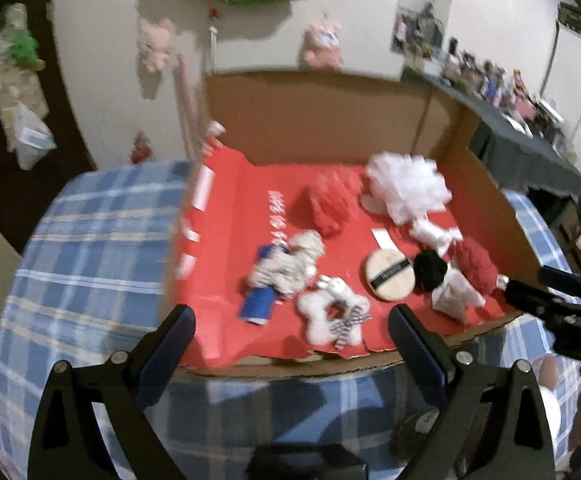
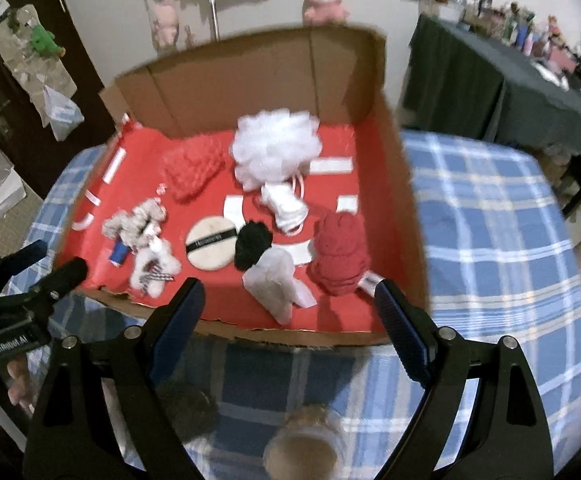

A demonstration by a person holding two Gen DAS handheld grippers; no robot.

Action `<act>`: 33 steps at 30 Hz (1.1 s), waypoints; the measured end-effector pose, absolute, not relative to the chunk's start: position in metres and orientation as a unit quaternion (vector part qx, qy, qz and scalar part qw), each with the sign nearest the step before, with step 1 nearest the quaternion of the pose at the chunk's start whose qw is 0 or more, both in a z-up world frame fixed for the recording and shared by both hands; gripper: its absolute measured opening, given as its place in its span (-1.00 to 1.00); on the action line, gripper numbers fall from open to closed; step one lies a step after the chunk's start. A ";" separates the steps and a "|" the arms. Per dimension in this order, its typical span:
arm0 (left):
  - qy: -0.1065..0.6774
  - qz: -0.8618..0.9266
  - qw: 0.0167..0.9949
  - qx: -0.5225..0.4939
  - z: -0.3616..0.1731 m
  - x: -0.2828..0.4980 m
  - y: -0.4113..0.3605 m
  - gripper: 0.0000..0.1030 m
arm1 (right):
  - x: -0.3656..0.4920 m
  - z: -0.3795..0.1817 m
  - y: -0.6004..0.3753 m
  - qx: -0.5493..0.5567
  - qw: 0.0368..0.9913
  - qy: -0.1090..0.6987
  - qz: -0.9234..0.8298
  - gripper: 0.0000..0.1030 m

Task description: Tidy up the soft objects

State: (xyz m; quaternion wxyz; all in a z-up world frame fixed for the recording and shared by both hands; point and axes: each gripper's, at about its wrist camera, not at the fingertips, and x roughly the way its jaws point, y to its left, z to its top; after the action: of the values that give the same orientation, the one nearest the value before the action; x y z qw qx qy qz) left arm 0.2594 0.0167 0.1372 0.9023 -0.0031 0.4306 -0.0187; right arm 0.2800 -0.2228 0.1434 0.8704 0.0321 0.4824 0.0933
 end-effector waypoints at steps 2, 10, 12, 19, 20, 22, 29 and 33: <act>0.406 -0.011 0.914 0.002 0.150 0.245 0.021 1.00 | 0.267 0.160 -0.226 0.030 0.881 0.463 0.093 0.69; 0.321 -0.048 0.946 -0.014 0.191 0.154 0.021 1.00 | 0.179 0.213 -0.220 -0.009 0.926 0.361 0.107 0.92; 0.300 -0.057 0.952 -0.012 0.193 0.129 0.018 1.00 | 0.152 0.216 -0.216 -0.010 0.934 0.338 0.117 0.97; 0.291 -0.068 0.954 -0.021 0.163 0.081 0.010 1.00 | 0.081 0.192 -0.216 0.014 0.948 0.296 0.119 1.00; 0.294 -0.066 0.953 -0.019 0.158 0.077 0.008 1.00 | 0.076 0.185 -0.215 0.013 0.948 0.295 0.116 1.00; 0.307 -0.064 0.949 -0.014 0.140 0.076 0.004 1.00 | 0.069 0.168 -0.214 0.009 0.948 0.300 0.111 1.00; 0.358 -0.056 0.932 0.000 0.081 0.083 -0.009 1.00 | 0.078 0.100 -0.217 0.022 0.925 0.364 0.106 1.00; 0.379 -0.060 0.924 0.006 0.058 0.089 -0.014 1.00 | 0.089 0.075 -0.218 0.012 0.918 0.386 0.085 1.00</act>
State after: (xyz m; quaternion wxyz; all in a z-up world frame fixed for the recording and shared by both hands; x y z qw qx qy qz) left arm 0.0886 -0.0140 0.0581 0.9236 0.0058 0.3785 -0.0601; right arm 0.0895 -0.2179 0.0749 0.9183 0.0125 0.3864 0.0852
